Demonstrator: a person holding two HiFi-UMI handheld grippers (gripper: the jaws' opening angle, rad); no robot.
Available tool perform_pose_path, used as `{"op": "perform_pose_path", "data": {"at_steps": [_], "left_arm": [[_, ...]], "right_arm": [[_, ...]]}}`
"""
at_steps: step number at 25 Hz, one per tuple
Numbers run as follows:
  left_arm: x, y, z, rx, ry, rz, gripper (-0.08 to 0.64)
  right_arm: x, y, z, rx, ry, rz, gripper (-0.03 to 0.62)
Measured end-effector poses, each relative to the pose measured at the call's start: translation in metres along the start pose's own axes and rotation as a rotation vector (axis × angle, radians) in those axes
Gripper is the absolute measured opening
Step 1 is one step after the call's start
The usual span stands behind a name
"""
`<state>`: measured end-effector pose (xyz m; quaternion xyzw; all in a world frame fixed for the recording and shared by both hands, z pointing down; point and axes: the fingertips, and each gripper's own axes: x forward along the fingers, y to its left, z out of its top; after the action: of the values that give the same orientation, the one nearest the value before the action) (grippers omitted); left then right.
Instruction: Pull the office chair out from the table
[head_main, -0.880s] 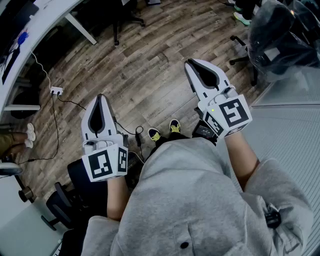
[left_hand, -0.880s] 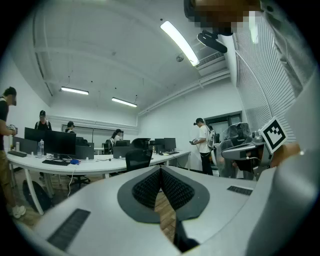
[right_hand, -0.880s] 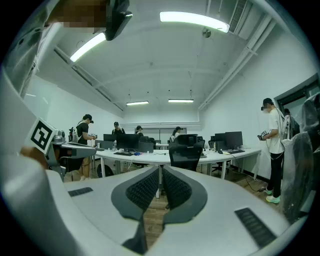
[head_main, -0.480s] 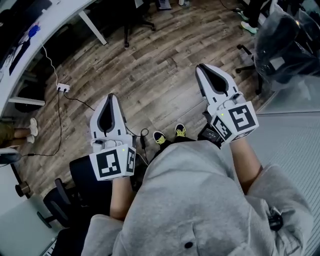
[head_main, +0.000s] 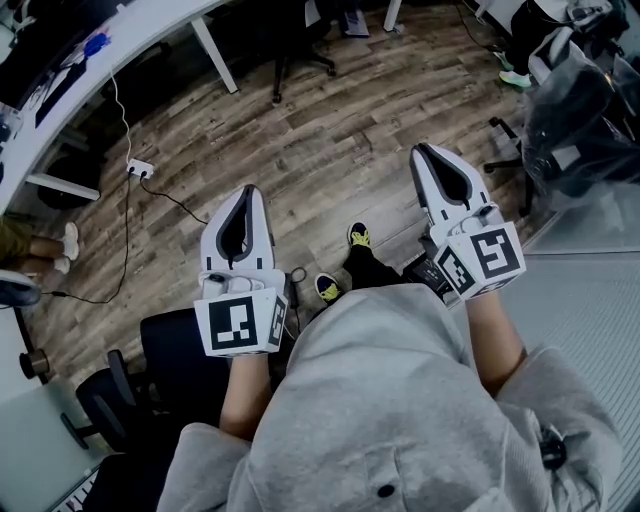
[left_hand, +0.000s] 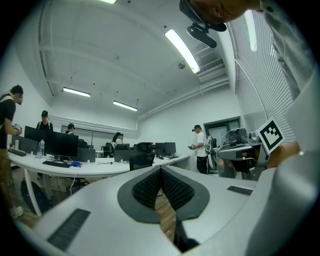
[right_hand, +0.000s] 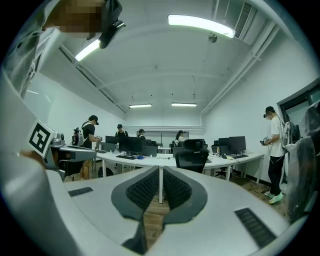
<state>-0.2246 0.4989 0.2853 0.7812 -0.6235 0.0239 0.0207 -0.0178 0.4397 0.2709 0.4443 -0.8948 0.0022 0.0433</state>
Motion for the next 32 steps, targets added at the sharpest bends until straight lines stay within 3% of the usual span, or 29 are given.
{"op": "perform_pose_path", "data": {"at_steps": [16, 32], "left_arm": [[0.044, 0.029, -0.002, 0.009, 0.008, 0.007, 0.012], [0.209, 0.039, 0.007, 0.040, 0.067, -0.047, 0.012]], "right_arm": [[0.062, -0.007, -0.012, -0.021, 0.018, 0.058, 0.044], [0.174, -0.119, -0.023, 0.021, 0.052, 0.042, 0.044]]}}
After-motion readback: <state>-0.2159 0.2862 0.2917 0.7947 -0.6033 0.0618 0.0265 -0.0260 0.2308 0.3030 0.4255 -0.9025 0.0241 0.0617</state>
